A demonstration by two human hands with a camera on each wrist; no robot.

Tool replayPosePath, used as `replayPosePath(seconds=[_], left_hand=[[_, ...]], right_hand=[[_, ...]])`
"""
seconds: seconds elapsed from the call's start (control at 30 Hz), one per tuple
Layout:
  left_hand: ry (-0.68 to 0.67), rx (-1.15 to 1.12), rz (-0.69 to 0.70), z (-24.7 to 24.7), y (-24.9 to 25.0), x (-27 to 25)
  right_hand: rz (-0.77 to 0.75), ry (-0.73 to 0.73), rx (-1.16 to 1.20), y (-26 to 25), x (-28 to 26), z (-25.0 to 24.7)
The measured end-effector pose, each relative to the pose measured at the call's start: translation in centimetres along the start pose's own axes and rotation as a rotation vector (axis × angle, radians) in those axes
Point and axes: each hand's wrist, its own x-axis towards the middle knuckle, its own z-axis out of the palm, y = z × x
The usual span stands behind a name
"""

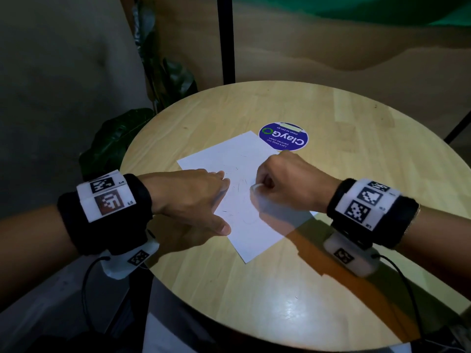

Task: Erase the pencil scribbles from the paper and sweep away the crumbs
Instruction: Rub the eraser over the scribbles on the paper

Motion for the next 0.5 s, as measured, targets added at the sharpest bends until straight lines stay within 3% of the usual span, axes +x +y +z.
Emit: replayPosePath(seconds=[0.13, 0.3, 0.43, 0.5], left_hand=[[0.031, -0.023, 0.016, 0.2, 0.0, -0.1], [0.016, -0.018, -0.004, 0.3, 0.1, 0.0], [0.027, -0.013, 0.011, 0.3, 0.0, -0.1], [0.029, -0.014, 0.016, 0.2, 0.1, -0.1]], right_hand=[[-0.094, -0.096, 0.019, -2.7, -1.7, 1.2], [0.011, 0.004, -0.025, 0.2, 0.7, 0.1], [-0.083, -0.109, 0.054, -2.2, -0.8, 0.7], [-0.051, -0.068, 0.032, -1.5, 0.0, 0.9]])
